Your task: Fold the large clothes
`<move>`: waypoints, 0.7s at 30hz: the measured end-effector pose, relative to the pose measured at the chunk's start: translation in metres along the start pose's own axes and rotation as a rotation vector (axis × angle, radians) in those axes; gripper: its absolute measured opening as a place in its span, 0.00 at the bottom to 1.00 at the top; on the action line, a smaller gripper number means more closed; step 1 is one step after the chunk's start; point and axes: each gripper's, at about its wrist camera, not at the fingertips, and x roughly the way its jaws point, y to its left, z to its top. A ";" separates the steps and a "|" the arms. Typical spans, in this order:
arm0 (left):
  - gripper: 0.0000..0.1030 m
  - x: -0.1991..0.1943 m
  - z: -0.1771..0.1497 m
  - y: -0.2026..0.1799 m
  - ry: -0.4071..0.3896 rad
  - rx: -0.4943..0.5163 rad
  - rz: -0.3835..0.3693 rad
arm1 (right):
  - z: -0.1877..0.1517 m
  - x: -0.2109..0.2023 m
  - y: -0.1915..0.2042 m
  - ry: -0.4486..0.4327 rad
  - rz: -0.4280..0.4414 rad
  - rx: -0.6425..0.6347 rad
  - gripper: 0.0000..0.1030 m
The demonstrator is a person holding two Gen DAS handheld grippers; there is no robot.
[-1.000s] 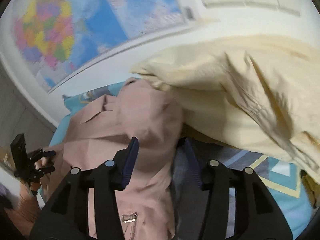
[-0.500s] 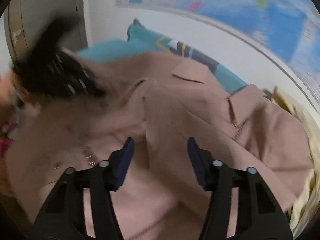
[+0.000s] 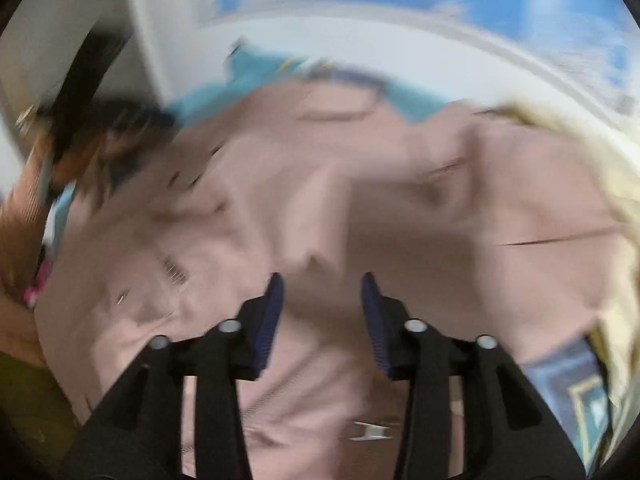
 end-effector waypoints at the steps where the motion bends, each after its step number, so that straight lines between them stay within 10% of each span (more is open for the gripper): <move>1: 0.71 -0.001 -0.004 -0.009 -0.006 0.038 -0.013 | 0.002 -0.004 -0.013 -0.017 -0.037 0.039 0.44; 5: 0.85 0.014 -0.020 -0.040 0.023 0.161 0.012 | 0.009 0.003 -0.049 -0.037 -0.149 0.113 0.62; 11: 0.77 0.053 -0.021 -0.050 0.091 0.251 0.192 | 0.007 0.049 -0.081 0.100 -0.357 0.075 0.38; 21: 0.75 0.015 -0.004 -0.008 0.018 0.154 0.224 | 0.017 0.003 -0.045 -0.019 -0.243 0.096 0.45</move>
